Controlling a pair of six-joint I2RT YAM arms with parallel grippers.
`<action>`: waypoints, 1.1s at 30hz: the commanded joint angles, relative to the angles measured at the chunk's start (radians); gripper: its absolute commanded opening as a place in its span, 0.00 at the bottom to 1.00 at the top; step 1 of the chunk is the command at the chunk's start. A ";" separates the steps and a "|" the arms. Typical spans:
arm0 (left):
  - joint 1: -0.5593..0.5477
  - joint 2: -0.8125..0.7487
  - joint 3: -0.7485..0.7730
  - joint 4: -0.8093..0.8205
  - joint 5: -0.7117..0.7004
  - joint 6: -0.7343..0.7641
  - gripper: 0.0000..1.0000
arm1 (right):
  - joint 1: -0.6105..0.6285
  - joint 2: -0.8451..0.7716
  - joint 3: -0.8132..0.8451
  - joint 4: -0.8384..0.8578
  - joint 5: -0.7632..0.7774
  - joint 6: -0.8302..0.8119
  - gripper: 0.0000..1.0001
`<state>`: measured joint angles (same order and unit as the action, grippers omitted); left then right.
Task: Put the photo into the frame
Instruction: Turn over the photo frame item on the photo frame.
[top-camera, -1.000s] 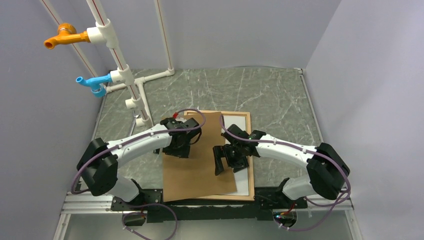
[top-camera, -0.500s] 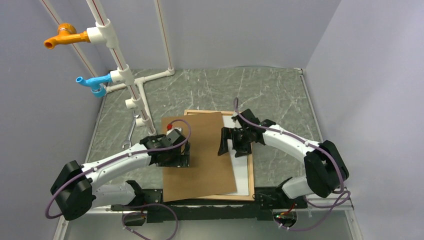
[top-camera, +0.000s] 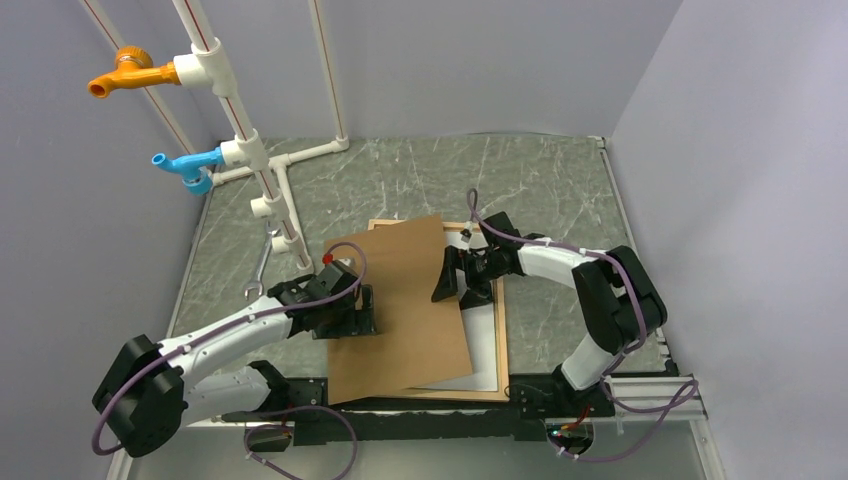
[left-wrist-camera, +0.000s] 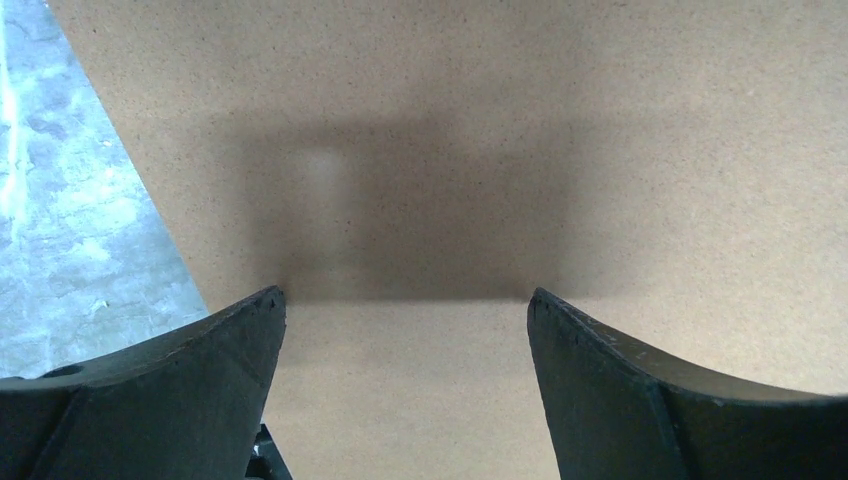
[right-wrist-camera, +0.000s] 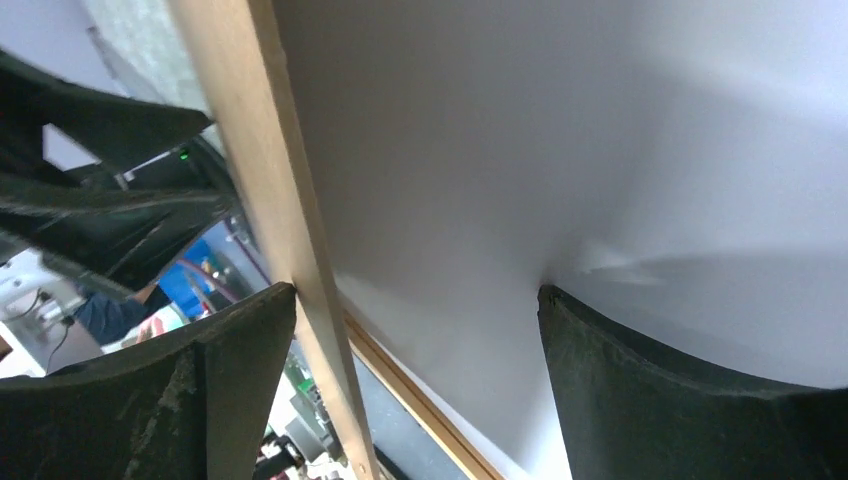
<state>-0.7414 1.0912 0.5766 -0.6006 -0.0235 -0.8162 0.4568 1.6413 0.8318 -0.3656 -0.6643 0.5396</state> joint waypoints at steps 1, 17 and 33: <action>0.014 0.019 -0.041 0.103 0.061 -0.004 0.94 | 0.002 -0.013 -0.023 0.197 -0.162 0.040 0.91; 0.015 -0.058 0.041 -0.005 0.027 0.018 0.93 | 0.003 -0.224 -0.003 0.189 -0.222 0.135 0.00; 0.015 -0.287 0.295 -0.104 0.008 0.025 0.95 | -0.013 -0.433 0.531 -0.494 0.172 0.020 0.00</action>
<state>-0.7231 0.7769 0.7959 -0.7025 -0.0151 -0.8051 0.4496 1.2423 1.2201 -0.6495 -0.6231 0.6113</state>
